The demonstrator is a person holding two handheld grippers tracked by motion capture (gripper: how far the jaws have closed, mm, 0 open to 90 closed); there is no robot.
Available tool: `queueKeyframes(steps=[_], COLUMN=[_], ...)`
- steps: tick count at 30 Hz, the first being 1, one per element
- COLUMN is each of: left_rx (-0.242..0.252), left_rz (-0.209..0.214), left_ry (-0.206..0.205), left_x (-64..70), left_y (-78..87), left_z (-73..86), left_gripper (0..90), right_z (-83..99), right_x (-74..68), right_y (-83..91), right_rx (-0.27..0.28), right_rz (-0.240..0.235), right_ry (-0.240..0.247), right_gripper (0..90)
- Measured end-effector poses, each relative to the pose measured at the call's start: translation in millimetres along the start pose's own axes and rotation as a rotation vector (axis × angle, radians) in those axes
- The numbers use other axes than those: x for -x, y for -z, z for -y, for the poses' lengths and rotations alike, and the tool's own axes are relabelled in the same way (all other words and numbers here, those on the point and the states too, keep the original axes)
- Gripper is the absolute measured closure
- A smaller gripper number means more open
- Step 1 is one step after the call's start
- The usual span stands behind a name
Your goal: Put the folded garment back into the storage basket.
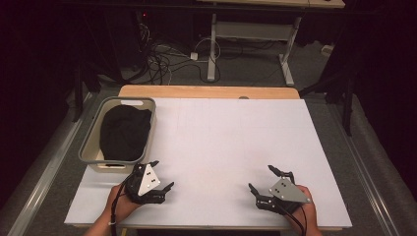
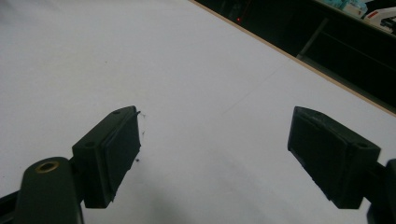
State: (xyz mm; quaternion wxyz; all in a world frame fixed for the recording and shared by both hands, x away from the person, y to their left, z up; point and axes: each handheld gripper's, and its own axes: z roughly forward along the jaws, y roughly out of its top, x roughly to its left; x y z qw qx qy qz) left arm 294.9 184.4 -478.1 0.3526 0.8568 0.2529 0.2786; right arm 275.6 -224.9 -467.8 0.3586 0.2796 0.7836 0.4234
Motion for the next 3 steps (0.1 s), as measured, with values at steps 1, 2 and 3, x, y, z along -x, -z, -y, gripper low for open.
queueKeyframes(steps=[1,2,3], left_rx=[-0.005,-0.005,-0.006], left_rz=[-0.004,-0.002,-0.003], left_ry=[-0.002,0.002,0.004], left_x=[0.0,0.0,0.0], left_y=[-0.3,-0.6,-1.0], left_z=[0.1,0.3,0.3], left_gripper=[15.8,15.8,15.8], right_z=[0.0,-0.1,-0.3], right_x=[0.1,0.2,0.3], right_y=[-0.4,-0.8,-1.0], right_rx=[-0.001,-0.001,0.000], right_rz=[0.001,0.002,0.001], right_ry=[-0.001,-0.003,-0.007], right_gripper=[17.0,17.0,17.0])
